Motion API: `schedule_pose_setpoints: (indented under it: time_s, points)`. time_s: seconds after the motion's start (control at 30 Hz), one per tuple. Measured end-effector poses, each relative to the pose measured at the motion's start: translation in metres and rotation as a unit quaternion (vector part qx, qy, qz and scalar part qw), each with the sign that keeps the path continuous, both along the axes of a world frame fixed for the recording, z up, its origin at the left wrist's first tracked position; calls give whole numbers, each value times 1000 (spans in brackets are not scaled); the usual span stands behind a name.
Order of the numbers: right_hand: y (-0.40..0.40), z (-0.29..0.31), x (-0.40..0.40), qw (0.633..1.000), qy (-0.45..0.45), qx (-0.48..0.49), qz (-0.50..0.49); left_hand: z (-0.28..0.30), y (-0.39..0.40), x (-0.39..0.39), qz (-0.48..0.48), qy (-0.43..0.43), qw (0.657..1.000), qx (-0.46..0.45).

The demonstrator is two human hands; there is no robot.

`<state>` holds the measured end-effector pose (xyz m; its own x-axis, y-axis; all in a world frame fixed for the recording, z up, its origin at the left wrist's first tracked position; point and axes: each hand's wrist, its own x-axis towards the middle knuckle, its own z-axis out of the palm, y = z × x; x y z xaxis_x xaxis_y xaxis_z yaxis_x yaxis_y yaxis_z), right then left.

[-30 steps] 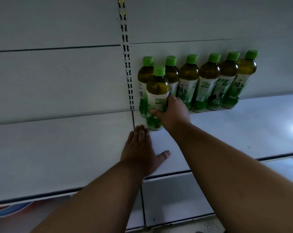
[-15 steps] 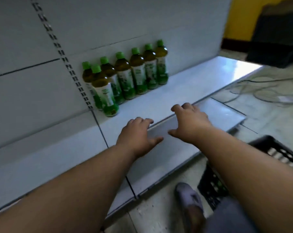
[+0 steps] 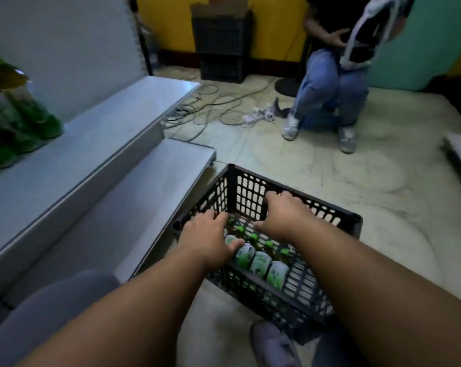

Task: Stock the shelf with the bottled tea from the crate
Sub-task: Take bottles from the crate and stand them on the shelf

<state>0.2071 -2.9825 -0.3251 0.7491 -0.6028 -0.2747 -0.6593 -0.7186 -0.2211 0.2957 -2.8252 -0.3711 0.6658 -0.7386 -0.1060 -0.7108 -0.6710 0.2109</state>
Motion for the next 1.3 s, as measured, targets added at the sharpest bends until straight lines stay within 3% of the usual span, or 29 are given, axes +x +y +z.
schedule_pose_setpoints:
  time_s: [0.33, 0.57, 0.73, 0.9, 1.07, 1.3]
  points:
    - [-74, -186, -6, 966, 15, 144, -214, -139, -85, -8, -109, 42, 991, 63]
    - [-97, -298, 0, 924, 97, 209, -304, -157, -95, -4, -122, 5, 988, 93]
    - [-120, -344, 3, 925, 155, 215, -271, -163, -98, -4, -119, 15, 989, 93]
    - [-125, -362, -4, 895, 120, 277, -328, -163, -98, -4, -128, 9, 985, 115]
    - [-125, -350, -10, 838, 6, 334, -431, -164, -97, -4, -125, 12, 986, 106]
    - [-115, -257, -16, 869, -151, 329, -337, -159, -97, -4, -113, 22, 988, 107]
